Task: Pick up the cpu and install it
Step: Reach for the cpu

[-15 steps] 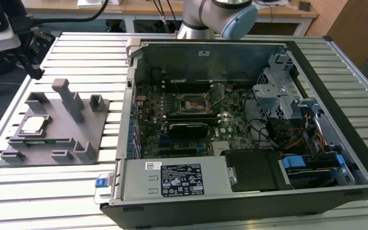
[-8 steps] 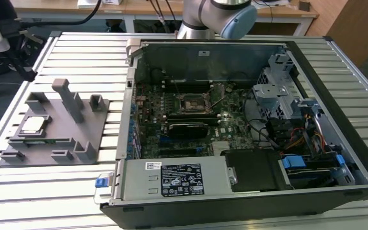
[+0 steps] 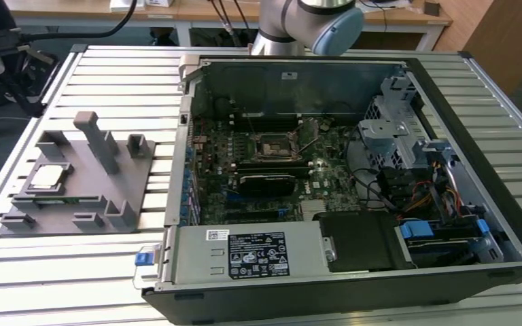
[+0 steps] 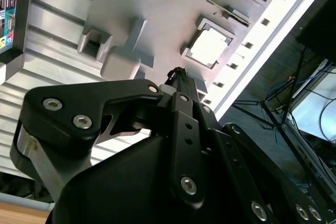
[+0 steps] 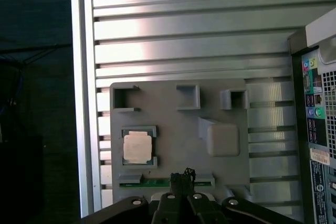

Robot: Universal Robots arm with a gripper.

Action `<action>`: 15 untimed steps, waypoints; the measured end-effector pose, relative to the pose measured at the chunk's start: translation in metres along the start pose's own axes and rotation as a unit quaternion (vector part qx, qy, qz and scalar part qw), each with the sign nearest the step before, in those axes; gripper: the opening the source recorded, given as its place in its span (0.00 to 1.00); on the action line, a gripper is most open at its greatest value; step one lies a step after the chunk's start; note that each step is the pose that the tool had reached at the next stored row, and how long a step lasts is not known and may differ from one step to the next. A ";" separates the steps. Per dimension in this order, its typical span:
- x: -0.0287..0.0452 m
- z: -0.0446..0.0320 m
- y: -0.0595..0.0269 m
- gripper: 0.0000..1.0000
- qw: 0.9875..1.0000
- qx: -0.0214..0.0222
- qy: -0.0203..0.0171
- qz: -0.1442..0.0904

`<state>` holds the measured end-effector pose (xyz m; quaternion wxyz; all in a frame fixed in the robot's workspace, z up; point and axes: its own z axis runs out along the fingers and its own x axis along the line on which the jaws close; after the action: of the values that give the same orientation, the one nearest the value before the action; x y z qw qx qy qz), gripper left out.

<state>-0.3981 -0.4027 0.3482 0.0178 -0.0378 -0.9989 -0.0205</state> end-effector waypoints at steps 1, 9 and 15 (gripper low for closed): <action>0.0009 0.0003 -0.0001 0.11 1.000 0.000 0.000 0.000; 0.0086 0.0025 -0.0007 0.11 1.000 0.000 0.000 0.000; 0.0141 0.0043 -0.0012 0.11 1.000 0.000 0.000 0.000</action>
<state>-0.4124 -0.4026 0.3443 0.0178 -0.0378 -0.9989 -0.0205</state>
